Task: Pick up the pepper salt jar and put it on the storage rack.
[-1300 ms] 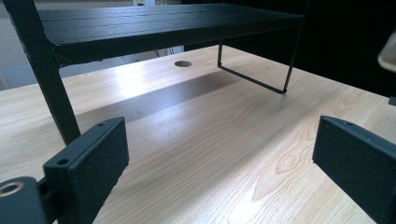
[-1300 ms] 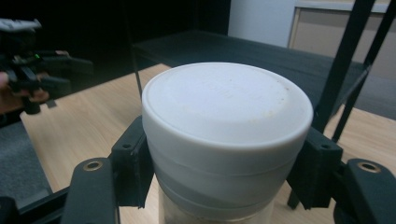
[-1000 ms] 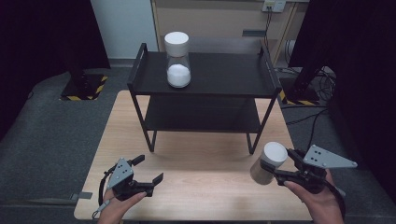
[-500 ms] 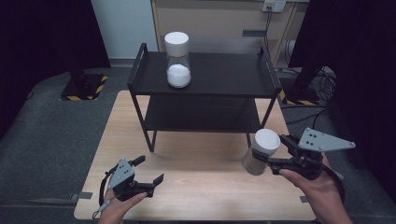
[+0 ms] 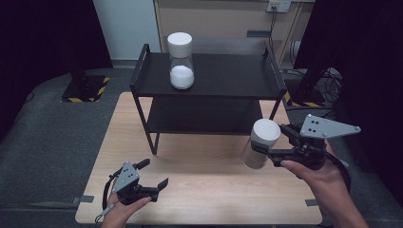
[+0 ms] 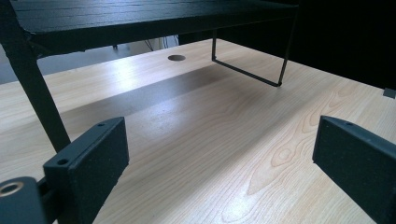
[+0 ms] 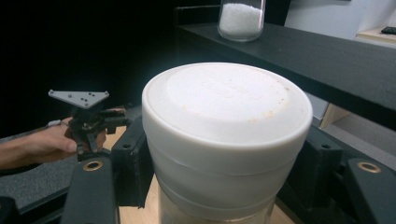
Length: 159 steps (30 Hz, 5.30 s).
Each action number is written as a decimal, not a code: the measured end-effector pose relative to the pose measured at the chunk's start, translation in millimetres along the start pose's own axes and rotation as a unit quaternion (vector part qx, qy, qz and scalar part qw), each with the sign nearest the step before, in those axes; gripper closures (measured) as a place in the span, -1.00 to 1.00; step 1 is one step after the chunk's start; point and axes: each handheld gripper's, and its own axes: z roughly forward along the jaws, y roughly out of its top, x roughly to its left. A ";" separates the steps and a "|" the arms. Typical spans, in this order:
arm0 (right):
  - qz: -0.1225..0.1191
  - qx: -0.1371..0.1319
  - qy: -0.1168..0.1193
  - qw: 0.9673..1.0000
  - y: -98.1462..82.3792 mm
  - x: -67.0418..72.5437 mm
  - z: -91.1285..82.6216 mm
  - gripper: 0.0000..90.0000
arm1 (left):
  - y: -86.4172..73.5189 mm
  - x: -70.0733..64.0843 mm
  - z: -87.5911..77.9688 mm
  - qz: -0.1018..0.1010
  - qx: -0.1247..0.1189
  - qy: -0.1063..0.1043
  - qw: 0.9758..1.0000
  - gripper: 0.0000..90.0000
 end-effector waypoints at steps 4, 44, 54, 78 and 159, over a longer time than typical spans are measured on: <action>0.000 -0.001 0.005 1.000 7.7 -3.0 1.8 -0.23 | 0.0 -0.3 0.5 0.000 0.000 -0.001 1.000 -0.94; -0.012 -0.005 0.021 1.000 70.7 -30.4 21.7 -0.23 | -4.3 2.3 3.8 -0.003 0.013 -0.003 1.000 -0.94; -0.007 -0.011 0.025 1.000 79.5 -37.4 26.3 -0.23 | -4.8 3.2 4.2 -0.003 0.015 -0.003 1.000 -0.94; -0.007 -0.022 -0.001 1.000 111.1 -50.0 38.9 -0.23 | -4.7 2.9 6.5 -0.001 0.017 -0.009 1.000 -0.94; 0.032 0.043 -0.078 0.996 132.8 -101.0 61.7 -0.87 | -4.9 5.0 5.6 -0.004 0.021 -0.006 1.000 -0.94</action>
